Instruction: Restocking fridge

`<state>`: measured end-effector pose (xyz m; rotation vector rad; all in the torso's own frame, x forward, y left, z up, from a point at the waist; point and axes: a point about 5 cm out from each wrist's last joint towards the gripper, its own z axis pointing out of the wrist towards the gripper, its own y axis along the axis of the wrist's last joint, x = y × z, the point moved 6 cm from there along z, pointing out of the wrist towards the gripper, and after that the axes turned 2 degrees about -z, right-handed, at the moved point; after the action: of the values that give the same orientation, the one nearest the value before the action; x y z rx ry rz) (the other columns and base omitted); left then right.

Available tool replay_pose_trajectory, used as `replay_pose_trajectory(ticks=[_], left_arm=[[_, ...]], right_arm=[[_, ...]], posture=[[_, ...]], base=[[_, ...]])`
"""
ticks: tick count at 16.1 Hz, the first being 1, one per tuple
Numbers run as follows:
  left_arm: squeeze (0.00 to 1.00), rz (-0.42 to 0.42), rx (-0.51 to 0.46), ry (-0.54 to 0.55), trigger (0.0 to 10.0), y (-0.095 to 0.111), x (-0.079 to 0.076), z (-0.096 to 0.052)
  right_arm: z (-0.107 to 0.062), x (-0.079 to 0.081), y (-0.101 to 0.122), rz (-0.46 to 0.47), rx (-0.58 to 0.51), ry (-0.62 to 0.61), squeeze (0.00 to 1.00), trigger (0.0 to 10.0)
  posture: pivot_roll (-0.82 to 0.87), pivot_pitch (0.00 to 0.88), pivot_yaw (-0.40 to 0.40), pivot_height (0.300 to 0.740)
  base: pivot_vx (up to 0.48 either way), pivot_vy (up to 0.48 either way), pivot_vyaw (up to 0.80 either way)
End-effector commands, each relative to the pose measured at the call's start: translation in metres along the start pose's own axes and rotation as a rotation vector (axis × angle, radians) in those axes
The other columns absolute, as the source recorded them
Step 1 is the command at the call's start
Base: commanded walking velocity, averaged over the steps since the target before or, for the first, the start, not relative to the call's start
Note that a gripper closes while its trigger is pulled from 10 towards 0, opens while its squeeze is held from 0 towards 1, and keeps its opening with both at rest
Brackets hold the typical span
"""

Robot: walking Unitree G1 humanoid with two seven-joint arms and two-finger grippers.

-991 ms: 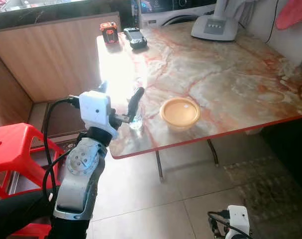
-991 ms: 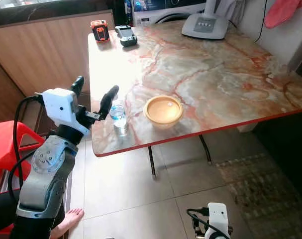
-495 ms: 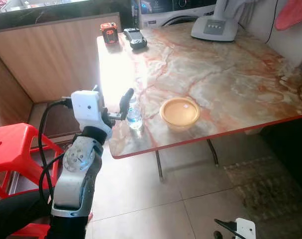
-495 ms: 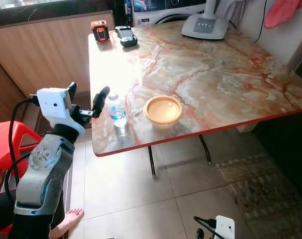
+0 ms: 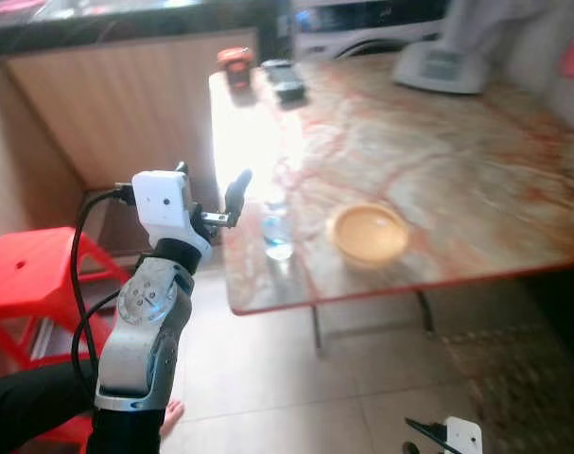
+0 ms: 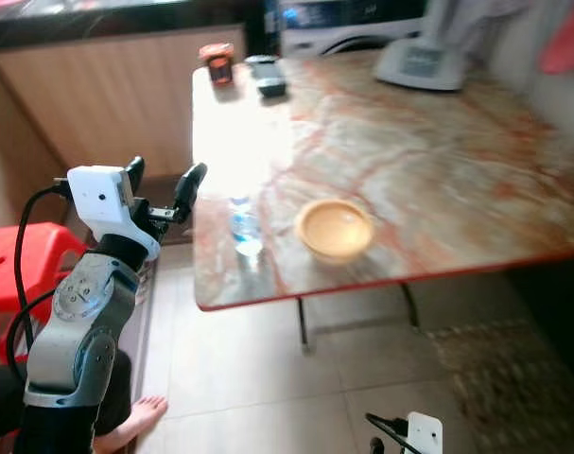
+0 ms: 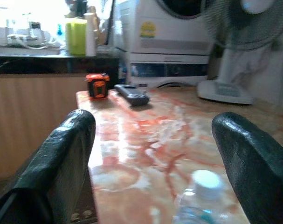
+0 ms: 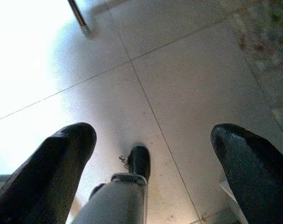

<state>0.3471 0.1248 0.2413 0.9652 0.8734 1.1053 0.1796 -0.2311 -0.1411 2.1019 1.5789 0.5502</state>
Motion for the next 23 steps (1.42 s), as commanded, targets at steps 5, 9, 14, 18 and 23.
replay_pose_trajectory(ticks=[5,9,14,18,23], left_arm=[[0.00,0.009,-0.005,-0.017,10.0,0.005,-0.004,0.001],[0.00,0.017,-0.035,0.001,10.0,0.015,-0.001,-0.001],[0.00,0.103,0.104,-0.013,10.0,0.029,-0.010,0.009],[0.00,0.092,0.375,0.074,10.0,0.018,0.012,0.008],[0.00,0.191,0.616,-0.099,10.0,-0.012,0.011,-0.010]], right_arm=[[-0.002,0.001,-0.010,0.024,0.030,0.003,0.00,10.0],[-0.001,0.005,-0.009,0.013,0.032,0.019,0.00,10.0],[0.000,0.007,-0.008,-0.001,0.037,0.034,0.00,10.0],[0.000,0.010,-0.010,-0.029,0.059,0.051,0.00,10.0],[0.002,0.013,-0.004,-0.057,0.052,0.060,0.00,10.0]], posture=[[0.19,0.071,0.029,0.740],[0.21,0.081,0.027,0.740],[0.22,0.085,0.030,0.740],[0.25,0.082,0.028,0.740],[0.27,0.073,0.034,0.740]], base=[[0.312,0.000,-0.48],[0.000,0.000,0.00],[0.000,0.000,0.00],[0.000,0.000,0.00],[0.000,0.000,0.00]])
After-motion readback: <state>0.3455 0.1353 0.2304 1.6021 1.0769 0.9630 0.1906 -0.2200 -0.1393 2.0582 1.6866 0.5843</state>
